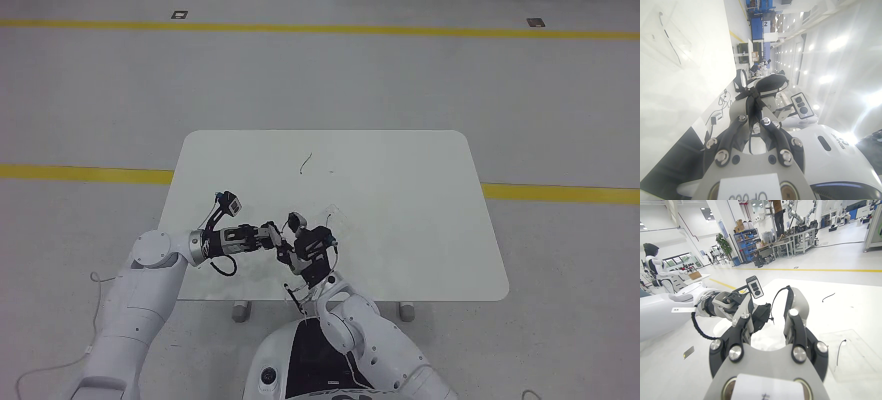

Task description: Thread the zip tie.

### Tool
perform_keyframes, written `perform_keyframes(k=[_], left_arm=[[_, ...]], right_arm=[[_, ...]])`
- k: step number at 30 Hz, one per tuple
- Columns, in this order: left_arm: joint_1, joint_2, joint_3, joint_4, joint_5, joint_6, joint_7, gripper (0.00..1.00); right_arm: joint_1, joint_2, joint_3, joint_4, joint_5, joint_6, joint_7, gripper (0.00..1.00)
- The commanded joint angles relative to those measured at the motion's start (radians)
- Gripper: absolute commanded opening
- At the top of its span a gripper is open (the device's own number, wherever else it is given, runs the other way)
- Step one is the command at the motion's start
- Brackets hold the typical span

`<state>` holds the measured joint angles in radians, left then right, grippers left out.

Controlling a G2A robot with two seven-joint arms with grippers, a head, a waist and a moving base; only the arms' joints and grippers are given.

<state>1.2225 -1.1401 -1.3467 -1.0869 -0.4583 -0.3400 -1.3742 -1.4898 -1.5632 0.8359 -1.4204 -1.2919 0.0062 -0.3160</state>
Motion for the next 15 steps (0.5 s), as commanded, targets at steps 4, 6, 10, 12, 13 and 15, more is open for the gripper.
perform_keyframes(k=[4, 6, 10, 12, 13, 15], left_arm=[[0.000, 0.000, 0.000, 0.000, 0.000, 0.000, 0.000, 0.00], [0.000, 0.000, 0.000, 0.000, 0.000, 0.000, 0.000, 0.00], [0.000, 0.000, 0.000, 0.000, 0.000, 0.000, 0.000, 0.00], [0.000, 0.000, 0.000, 0.000, 0.000, 0.000, 0.000, 0.00], [0.000, 0.000, 0.000, 0.000, 0.000, 0.000, 0.000, 0.00], [0.000, 0.000, 0.000, 0.000, 0.000, 0.000, 0.000, 0.00]], right_arm=[[-0.005, 0.001, 0.001, -0.008, 0.003, 0.008, -0.005, 0.06], [-0.007, 0.002, 0.001, -0.010, 0.003, 0.010, -0.006, 0.00], [-0.008, 0.003, 0.002, -0.012, 0.003, 0.012, -0.006, 0.00], [-0.007, 0.003, 0.001, -0.009, 0.002, 0.012, -0.004, 0.00], [-0.007, 0.003, -0.001, -0.008, 0.002, 0.011, -0.002, 0.00], [-0.004, 0.002, -0.004, -0.003, 0.003, 0.011, 0.001, 0.00]])
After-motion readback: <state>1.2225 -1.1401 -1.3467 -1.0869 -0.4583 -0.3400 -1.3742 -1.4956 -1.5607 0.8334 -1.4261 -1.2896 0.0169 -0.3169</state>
